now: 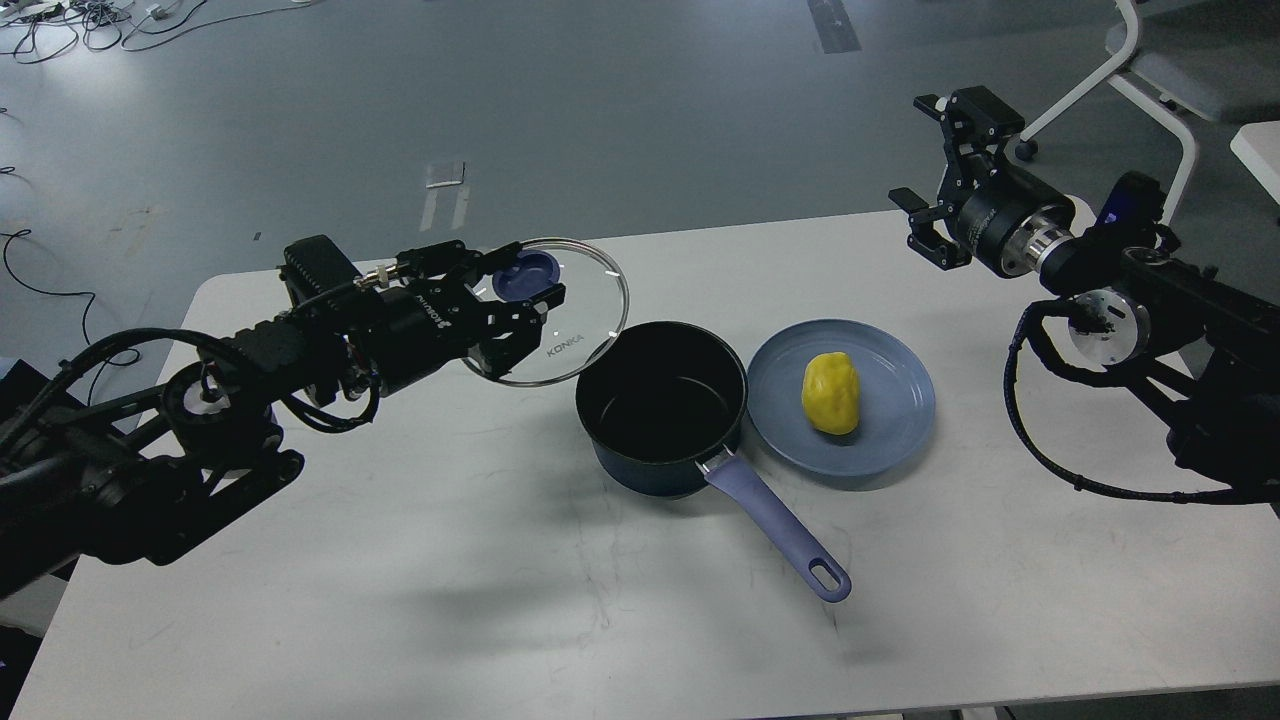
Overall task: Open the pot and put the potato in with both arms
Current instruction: 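Lift the glass lid off the saucepan with the left gripper, then set the lid on the table beside the pan and release it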
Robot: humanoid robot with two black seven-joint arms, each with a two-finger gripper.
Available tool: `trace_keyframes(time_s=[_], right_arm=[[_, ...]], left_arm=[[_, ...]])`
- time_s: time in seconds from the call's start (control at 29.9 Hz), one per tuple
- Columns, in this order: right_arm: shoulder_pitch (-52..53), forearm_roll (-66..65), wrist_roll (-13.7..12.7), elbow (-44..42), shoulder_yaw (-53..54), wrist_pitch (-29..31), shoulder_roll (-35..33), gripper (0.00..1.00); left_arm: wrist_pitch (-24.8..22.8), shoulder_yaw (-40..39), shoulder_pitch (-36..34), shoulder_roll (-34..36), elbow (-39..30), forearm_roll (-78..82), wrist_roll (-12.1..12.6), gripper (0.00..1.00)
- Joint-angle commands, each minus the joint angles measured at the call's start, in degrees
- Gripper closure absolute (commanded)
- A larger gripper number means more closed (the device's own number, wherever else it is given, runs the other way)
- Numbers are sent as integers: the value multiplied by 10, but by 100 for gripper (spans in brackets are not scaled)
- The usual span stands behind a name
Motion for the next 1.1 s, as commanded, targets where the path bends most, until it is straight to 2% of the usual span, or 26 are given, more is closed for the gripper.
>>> trace_keyframes(time_s=[0.0, 0.13, 0.33, 0.43, 0.63, 0.7, 0.87, 0.94, 1.0, 1.07], right_arm=[[0, 0, 0, 0, 0, 0, 2, 0], [0, 0, -1, 0, -1, 0, 3, 0], [0, 0, -1, 0, -5, -7, 6, 0], [0, 0, 0, 0, -6, -7, 4, 0], [-1, 0, 0, 1, -6, -8, 1, 0], [-1, 0, -1, 2, -6, -8, 0, 0], [-4, 0, -1, 2, -6, -8, -3, 0], [-5, 0, 0, 2, -6, -8, -2, 0], [-4, 0, -1, 3, -6, -8, -2, 0], [-5, 0, -1, 3, -7, -8, -2, 0]], left_arm=[[6, 1, 26, 42, 2, 0, -6, 52], [47, 1, 69, 64, 10, -2, -23, 54], [99, 1, 158, 55, 59, -7, -25, 54], [115, 1, 178, 45, 70, -8, -25, 54], [122, 1, 193, -16, 163, -37, -28, 54], [122, 1, 193, -24, 182, -47, -38, 54], [122, 1, 193, -28, 185, -49, -41, 54], [122, 1, 193, -33, 185, -50, -43, 51], [122, 1, 193, -35, 185, -54, -43, 38], [122, 1, 193, -36, 185, -64, -43, 29]])
